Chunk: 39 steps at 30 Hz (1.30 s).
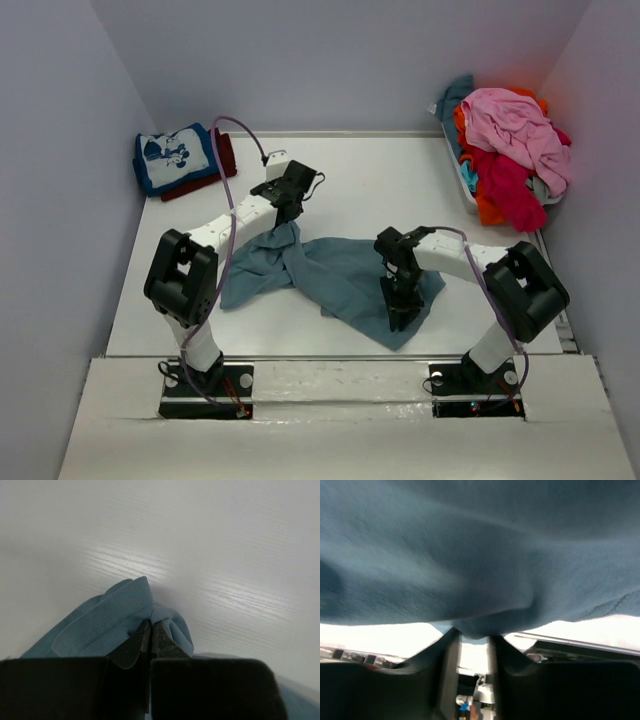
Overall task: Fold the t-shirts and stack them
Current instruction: Flatten out the tshirt
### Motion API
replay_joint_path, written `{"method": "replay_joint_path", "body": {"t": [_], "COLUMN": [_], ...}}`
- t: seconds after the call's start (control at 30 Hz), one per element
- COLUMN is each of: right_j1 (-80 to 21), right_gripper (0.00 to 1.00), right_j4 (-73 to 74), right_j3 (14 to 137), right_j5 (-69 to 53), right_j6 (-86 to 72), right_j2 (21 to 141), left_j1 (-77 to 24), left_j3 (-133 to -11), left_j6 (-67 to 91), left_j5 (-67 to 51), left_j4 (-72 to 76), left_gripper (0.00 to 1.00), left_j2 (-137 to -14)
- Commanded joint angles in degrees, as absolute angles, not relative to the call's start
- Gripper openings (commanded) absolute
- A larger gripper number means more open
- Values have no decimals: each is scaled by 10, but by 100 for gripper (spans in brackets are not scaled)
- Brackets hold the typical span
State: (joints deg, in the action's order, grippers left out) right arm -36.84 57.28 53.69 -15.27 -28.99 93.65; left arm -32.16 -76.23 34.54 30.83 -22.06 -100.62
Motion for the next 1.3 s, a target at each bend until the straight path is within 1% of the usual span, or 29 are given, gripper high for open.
{"method": "replay_joint_path", "body": {"t": [0.0,0.03,0.07,0.2,0.27,0.33,0.5,0.53,0.67,0.77,1.03,1.1,1.17,1.2,1.27], "right_j1": [-373,-373,-373,-373,-373,-373,-373,-373,-373,-373,-373,-373,-373,-373,-373], "right_gripper": [23,12,7,7,7,7,7,7,7,7,7,7,7,7,7], "right_j4": [541,535,534,538,556,580,623,628,656,650,655,654,653,652,660], "right_j3": [541,541,542,555,570,604,715,762,859,891,904,902,902,901,905], "right_j5": [-157,-157,-157,-147,-119,-85,-5,34,110,139,158,158,158,161,182], "right_j6": [-306,-310,-315,-323,-328,-334,-351,-351,-352,-356,-369,-366,-359,-354,-349], "right_j2": [932,932,933,920,906,889,799,788,752,719,650,630,601,592,571], "left_j1": [-319,-319,-319,-319,-319,-319,-319,-319,-319,-326,-356,-387,-412,-440,-463], "left_j3": [-782,-782,-782,-782,-783,-784,-773,-774,-775,-767,-759,-754,-750,-749,-743], "left_j6": [336,335,334,330,329,329,326,324,316,317,348,354,374,382,414], "left_j5": [320,320,320,323,325,330,358,366,395,426,487,503,537,563,585], "left_j4": [-213,-213,-212,-214,-215,-218,-219,-222,-242,-260,-344,-371,-399,-409,-438], "left_gripper": [6,6,6,6,6,6,6,6,6,6,6,6,6,6,6], "left_j2": [-969,-969,-969,-966,-963,-955,-908,-890,-838,-786,-659,-638,-608,-599,-573]}}
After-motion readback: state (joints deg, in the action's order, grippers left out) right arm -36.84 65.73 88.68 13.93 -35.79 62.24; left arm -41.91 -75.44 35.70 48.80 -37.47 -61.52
